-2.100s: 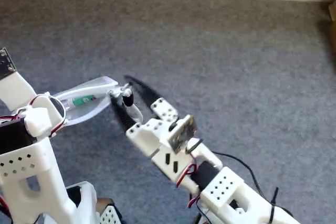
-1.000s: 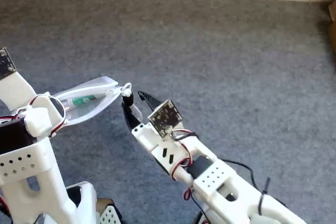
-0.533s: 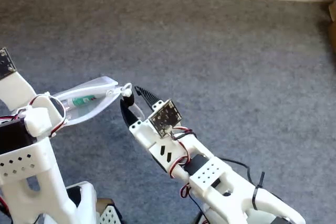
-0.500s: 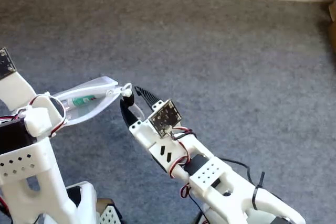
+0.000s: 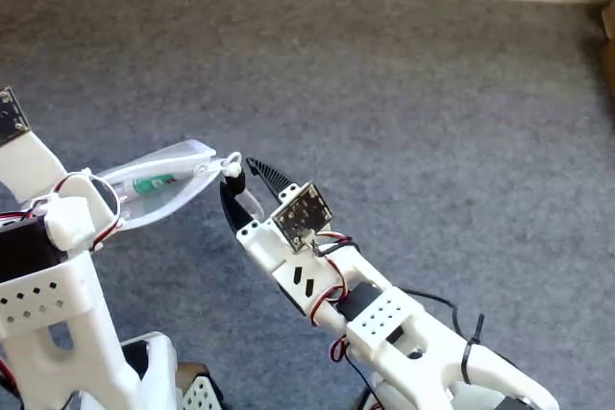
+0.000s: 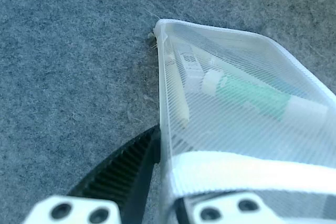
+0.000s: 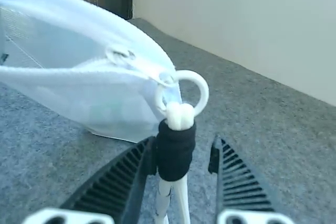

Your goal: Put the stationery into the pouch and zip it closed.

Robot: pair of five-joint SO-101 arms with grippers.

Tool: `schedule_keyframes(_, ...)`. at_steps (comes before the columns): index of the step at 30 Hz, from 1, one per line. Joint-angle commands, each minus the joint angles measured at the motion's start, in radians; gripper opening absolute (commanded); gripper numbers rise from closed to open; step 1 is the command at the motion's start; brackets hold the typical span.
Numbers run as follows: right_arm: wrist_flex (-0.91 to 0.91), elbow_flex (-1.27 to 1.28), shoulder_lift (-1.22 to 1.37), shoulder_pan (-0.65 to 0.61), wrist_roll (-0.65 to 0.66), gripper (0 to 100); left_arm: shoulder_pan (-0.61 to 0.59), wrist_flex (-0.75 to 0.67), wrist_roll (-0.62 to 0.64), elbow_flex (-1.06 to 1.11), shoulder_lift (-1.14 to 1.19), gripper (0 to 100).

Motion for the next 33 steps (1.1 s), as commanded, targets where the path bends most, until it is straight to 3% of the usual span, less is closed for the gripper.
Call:
schedule_keyframes(1, -0.027, -0.071, -0.002, -0.015, 0.008, 15.9, 0.012, -0.023, -0.011, 0.001, -0.010, 1)
schedule_keyframes(7, -0.027, -0.071, -0.002, -0.012, -0.124, 15.9, 0.012, -0.023, -0.012, 0.001, -0.010, 1)
schedule_keyframes(20, -0.027, -0.071, -0.008, -0.010, -0.117, 5.2, 0.012, -0.032, -0.012, 0.018, -0.010, 1)
schedule_keyframes(27, -0.027, -0.064, -0.016, -0.010, 0.032, 0.5, 0.012, -0.046, -0.012, 0.030, -0.012, 1)
schedule_keyframes(31, -0.012, -0.064, -0.071, -0.012, 0.044, 0.5, 0.012, -0.044, -0.012, 0.028, -0.015, 1)
schedule_keyframes(33, 0.081, -0.070, -0.131, -0.012, 0.044, 0.5, 0.012, -0.044, -0.012, 0.027, -0.016, 1)
